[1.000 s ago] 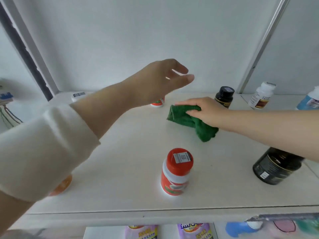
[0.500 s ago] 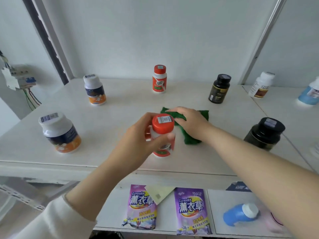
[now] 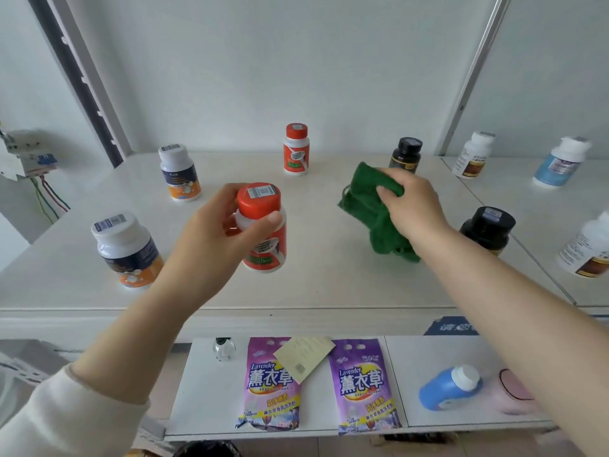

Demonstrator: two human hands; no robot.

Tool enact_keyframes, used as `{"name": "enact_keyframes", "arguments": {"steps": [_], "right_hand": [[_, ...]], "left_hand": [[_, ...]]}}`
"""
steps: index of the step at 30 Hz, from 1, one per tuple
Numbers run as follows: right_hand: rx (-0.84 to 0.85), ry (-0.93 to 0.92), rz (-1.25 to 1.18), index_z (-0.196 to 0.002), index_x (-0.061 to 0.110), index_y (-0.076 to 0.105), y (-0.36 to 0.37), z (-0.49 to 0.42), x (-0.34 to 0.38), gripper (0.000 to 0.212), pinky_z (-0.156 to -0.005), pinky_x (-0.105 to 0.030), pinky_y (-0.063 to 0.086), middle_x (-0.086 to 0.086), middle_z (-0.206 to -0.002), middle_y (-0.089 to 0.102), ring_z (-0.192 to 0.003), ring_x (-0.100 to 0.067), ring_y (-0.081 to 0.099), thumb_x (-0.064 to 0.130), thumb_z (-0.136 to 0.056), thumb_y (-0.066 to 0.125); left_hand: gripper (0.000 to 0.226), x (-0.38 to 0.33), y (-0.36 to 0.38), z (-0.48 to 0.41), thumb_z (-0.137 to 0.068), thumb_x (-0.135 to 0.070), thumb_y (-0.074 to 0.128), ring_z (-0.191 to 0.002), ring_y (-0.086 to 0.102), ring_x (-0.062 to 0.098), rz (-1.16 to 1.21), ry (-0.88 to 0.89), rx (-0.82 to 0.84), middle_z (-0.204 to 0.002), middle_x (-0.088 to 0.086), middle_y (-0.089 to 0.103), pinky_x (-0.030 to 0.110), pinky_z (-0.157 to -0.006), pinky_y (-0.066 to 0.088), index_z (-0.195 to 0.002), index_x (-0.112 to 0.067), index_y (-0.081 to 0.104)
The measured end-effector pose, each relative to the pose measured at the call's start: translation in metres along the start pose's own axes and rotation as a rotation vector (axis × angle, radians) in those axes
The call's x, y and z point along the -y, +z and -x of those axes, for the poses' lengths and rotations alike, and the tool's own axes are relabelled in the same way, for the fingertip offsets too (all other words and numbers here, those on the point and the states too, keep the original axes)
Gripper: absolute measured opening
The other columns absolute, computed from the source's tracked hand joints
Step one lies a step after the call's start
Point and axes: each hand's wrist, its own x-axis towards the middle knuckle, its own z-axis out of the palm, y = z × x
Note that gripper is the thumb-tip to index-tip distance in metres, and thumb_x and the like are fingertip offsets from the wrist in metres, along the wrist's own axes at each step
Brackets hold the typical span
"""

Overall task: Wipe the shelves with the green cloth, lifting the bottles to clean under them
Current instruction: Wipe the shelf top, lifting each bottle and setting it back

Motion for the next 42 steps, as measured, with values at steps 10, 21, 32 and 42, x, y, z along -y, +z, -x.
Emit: {"name": "enact_keyframes", "arguments": {"steps": [10, 21, 32, 42], "right_hand": [[0.315, -0.179, 0.293, -0.127, 0.032, 0.05, 0.043, 0.048, -0.018, 0.044, -0.094, -0.009, 0.026, 0.007, -0.138, 0.049, -0.123, -0.012, 0.046, 0.008, -0.091, 0.047], [0.224, -0.167, -0.002, -0.111, 0.031, 0.063, 0.011, 0.084, 0.008, 0.045, -0.08, 0.008, 0.03, 0.025, -0.103, 0.058, -0.101, 0.004, 0.054, -0.003, -0.084, 0.052], [0.488, -0.263, 0.24, -0.127, 0.034, 0.05, 0.076, 0.084, 0.015, 0.049, -0.103, -0.007, 0.017, 0.012, -0.142, 0.042, -0.132, -0.005, 0.036, 0.002, -0.09, 0.045], [0.496, -0.069, -0.12, -0.091, 0.046, 0.063, 0.002, 0.132, 0.013, 0.053, -0.077, -0.008, 0.044, 0.029, -0.1, 0.066, -0.092, 0.006, 0.062, -0.004, -0.088, 0.045]], "left_hand": [[0.031, 0.006, 0.0, 0.003, -0.062, -0.05, 0.056, -0.076, 0.06, -0.018, 0.116, 0.004, -0.027, -0.09, -0.022, 0.063, -0.002, -0.062, 0.043, -0.092, -0.041, 0.052], [0.016, 0.008, -0.007, 0.0, -0.082, -0.032, 0.059, -0.073, 0.058, -0.021, 0.108, 0.026, -0.006, -0.09, -0.022, 0.061, -0.003, -0.062, 0.043, -0.095, -0.036, 0.052], [0.016, 0.016, -0.01, -0.006, -0.085, -0.028, 0.059, -0.072, 0.059, -0.019, 0.145, 0.03, -0.004, -0.091, -0.021, 0.061, -0.001, -0.065, 0.046, -0.098, -0.034, 0.051], [0.021, 0.02, 0.023, -0.014, -0.082, -0.027, 0.063, -0.084, 0.059, 0.0, 0.138, 0.015, 0.086, -0.092, -0.016, 0.061, 0.013, -0.07, 0.045, -0.099, -0.031, 0.052]]}}
